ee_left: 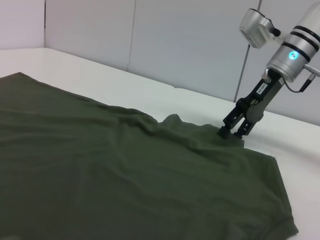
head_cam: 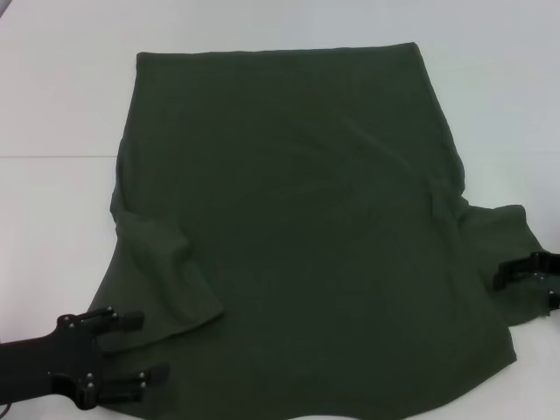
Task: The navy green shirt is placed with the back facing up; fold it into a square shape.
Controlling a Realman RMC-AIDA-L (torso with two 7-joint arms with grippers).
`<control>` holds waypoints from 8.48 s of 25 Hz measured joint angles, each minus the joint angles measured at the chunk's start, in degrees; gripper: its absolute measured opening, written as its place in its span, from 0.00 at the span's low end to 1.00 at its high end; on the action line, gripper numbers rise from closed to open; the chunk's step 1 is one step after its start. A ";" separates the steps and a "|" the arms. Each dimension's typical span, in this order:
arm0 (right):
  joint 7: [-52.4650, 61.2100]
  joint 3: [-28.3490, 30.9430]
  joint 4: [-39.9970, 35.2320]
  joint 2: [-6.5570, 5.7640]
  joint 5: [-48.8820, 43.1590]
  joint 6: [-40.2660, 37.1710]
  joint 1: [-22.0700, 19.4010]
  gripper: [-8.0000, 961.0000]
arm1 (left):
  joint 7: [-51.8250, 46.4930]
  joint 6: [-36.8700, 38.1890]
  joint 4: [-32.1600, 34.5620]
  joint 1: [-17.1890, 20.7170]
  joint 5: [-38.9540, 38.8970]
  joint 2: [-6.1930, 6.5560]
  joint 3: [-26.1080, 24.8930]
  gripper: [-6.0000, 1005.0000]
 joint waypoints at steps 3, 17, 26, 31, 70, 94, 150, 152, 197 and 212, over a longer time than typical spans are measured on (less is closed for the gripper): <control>-0.29 0.00 0.00 0.04 1.57 0.01 0.07 0.98 | 0.01 0.00 0.00 0.00 0.00 0.00 -0.15 0.87; -1.18 0.00 0.65 -0.15 4.03 0.22 -0.35 0.98 | 0.00 0.00 0.00 0.01 0.00 -0.09 -0.24 0.87; -1.52 -2.46 -0.52 0.08 3.65 0.29 -0.21 0.78 | -0.04 0.00 0.00 0.01 -0.16 -0.09 -0.24 0.87; -1.23 -3.44 -0.54 0.09 3.65 0.35 -0.03 0.56 | -0.05 -0.04 0.00 -0.06 -0.18 -0.09 -0.32 0.87; -6.51 -2.90 -17.24 -0.62 4.53 -6.04 -5.25 0.04 | -1.14 -0.01 -0.70 0.09 -0.95 -0.53 -2.62 0.87; -8.99 -16.03 -13.83 5.96 5.61 -3.22 5.83 0.04 | -1.84 -0.44 -2.05 -0.02 -0.78 -0.39 -2.61 0.87; -25.99 16.94 19.97 -0.33 47.82 -1.31 -17.90 0.87 | -1.72 -1.21 -3.69 -2.01 -1.32 -1.29 -4.76 0.87; -25.84 16.99 20.26 0.00 47.84 0.36 -17.05 0.87 | -1.61 -1.50 -3.81 -2.02 -1.32 -1.33 -4.83 0.87; -26.46 11.84 21.01 2.81 47.42 6.94 -11.44 0.86 | -1.39 -2.29 -5.03 -2.02 -1.32 -1.74 -5.34 0.87; -26.50 12.02 20.40 1.40 47.44 7.71 -14.23 0.86 | -1.53 -1.99 -5.10 -1.77 -1.32 -1.80 -5.42 0.87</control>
